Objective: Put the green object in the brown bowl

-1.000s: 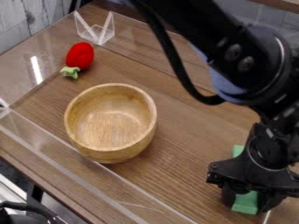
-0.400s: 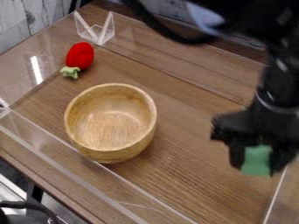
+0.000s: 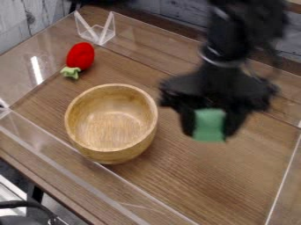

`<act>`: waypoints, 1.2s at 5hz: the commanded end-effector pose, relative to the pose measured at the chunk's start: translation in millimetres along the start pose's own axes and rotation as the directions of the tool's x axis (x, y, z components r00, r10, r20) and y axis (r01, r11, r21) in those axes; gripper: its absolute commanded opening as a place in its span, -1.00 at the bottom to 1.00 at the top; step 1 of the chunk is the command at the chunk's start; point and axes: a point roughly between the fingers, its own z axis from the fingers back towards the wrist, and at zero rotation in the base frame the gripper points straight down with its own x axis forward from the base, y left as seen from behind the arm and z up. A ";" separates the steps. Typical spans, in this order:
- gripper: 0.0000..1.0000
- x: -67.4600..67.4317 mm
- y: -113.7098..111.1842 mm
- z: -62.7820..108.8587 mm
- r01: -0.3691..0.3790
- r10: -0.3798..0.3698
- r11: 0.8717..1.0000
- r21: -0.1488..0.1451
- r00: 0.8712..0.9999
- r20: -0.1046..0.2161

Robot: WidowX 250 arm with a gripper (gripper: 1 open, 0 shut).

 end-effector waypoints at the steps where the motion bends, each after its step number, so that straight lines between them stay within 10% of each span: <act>1: -1.00 4.0 35.0 16.6 -0.018 0.018 1.000 0.016 0.999 0.033; 2: -1.00 -4.1 7.3 24.5 0.012 -0.012 1.000 -0.003 1.000 0.026; 6: -1.00 34.7 -0.8 31.0 -0.053 0.051 0.998 0.033 0.997 0.056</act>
